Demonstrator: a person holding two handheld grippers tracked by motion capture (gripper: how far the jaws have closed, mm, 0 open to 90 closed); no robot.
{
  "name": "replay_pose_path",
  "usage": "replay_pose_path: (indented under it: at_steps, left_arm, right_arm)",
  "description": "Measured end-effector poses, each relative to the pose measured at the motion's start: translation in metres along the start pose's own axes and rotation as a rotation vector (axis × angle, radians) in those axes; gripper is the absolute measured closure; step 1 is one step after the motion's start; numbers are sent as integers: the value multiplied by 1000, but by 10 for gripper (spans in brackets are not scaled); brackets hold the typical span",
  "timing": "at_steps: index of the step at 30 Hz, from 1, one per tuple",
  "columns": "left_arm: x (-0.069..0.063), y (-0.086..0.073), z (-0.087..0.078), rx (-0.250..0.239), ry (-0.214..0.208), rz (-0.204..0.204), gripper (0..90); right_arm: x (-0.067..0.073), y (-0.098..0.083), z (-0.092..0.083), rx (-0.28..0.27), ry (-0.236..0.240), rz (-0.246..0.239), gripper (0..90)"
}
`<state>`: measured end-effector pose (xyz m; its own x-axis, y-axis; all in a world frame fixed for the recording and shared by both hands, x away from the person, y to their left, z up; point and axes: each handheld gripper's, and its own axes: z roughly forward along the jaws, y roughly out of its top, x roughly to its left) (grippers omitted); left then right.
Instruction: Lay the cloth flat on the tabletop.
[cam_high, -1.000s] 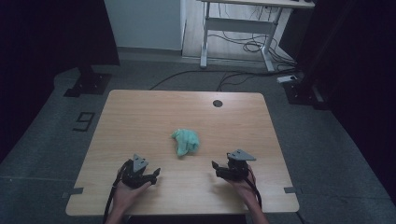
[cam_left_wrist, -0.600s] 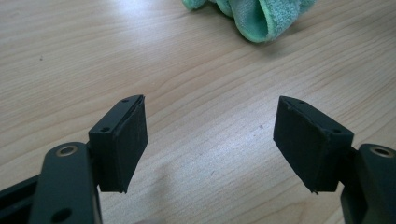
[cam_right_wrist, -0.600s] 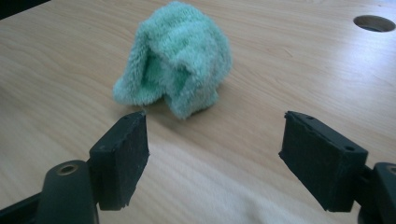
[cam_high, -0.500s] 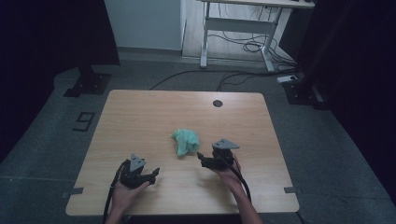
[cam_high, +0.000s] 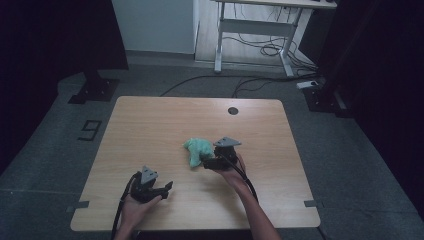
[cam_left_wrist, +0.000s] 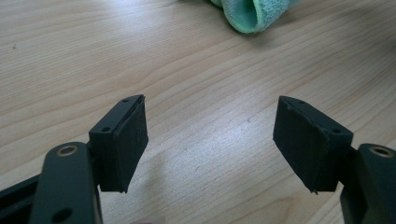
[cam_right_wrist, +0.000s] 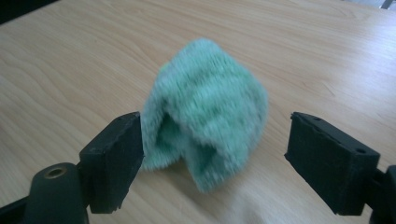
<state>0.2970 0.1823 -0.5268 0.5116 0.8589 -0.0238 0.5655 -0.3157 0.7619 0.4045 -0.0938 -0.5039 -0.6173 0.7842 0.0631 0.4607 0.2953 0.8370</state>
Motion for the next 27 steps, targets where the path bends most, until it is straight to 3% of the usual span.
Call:
replay_pose_path:
  at_steps: [11, 16, 22, 23, 24, 27]
  left_arm:
    - [0, 0, -1, -1, -7, -8, 261]
    - [0, -1, 1, 7, -6, -5, 260]
    - [-1, -2, 4, 13, -3, -6, 261]
    - [-1, -2, 4, 13, -3, -6, 261]
    - [-1, -2, 4, 13, -1, -6, 261]
    - [-1, -2, 4, 12, 1, -8, 261]
  right_arm:
    - [4, 10, 21, 16, 8, 9, 210]
    - [1, 4, 31, 47, 12, 19, 292]
    - [-7, 0, 36, 90, 39, 34, 559]
    - [-7, 0, 36, 90, 39, 34, 559]
    - [-11, -2, 36, 93, 47, 46, 633]
    - [-14, -3, 33, 87, 56, 67, 672]
